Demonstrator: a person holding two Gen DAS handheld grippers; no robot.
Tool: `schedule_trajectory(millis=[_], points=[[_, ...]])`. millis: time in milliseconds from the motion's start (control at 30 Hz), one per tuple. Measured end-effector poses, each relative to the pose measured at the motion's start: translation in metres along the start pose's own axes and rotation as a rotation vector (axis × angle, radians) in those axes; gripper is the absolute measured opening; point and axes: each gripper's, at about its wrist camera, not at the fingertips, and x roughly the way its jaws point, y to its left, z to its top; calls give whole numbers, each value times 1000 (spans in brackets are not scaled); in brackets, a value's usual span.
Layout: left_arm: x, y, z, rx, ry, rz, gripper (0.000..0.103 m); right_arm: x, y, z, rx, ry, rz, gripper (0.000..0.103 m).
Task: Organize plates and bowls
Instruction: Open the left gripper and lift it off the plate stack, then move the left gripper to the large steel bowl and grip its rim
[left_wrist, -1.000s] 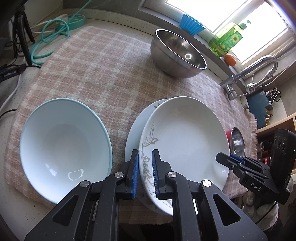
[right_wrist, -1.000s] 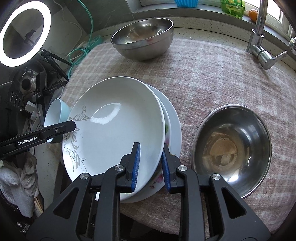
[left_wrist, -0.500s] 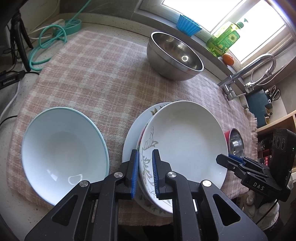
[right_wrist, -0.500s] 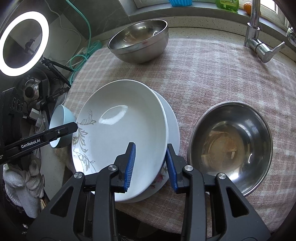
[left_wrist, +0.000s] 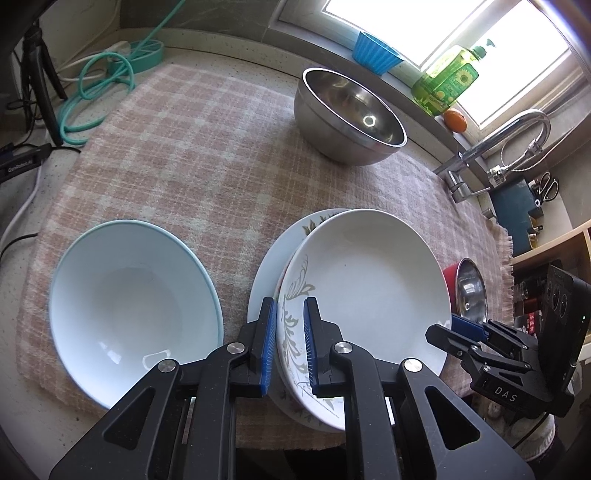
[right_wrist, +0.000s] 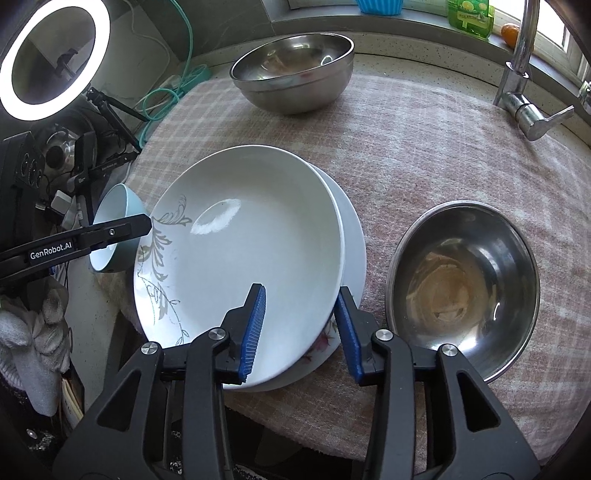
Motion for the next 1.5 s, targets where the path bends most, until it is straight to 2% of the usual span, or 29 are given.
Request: schedule_trajectory(millis=[400, 467, 567, 633, 700, 767, 833, 900, 933, 1267, 1500], points=[[-11, -4, 5, 8, -27, -20, 12, -8, 2, -4, 9, -15, -5, 42], [-15, -5, 6, 10, -35, -24, 15, -14, 3, -4, 10, -31, -6, 44], [-20, -7, 9, 17, -49, -29, 15, -22, 5, -1, 11, -57, -5, 54], [-24, -8, 12, 19, -55, -29, 19, -28, 7, 2, 14, -74, 4, 60], [-28, -8, 15, 14, -63, -43, 28, -33, 8, 6, 23, -95, 14, 74], [-34, -8, 19, 15, -77, -48, 28, -39, 8, 11, 40, -122, 23, 88], [-40, -7, 24, 17, -90, -53, 30, -45, 7, 17, 53, -139, 38, 90], [-45, -5, 29, 17, -103, -52, 43, -49, 7, 24, 65, -153, 42, 91], [-48, -3, 32, 16, -113, -47, 44, -51, 6, 27, 71, -160, 41, 91], [-65, 16, 72, 7, -157, -46, 45, -68, 1, 72, 137, -248, 71, 91], [-57, 24, 102, 9, -154, -68, 45, -59, -5, 101, 196, -261, 103, 91]])
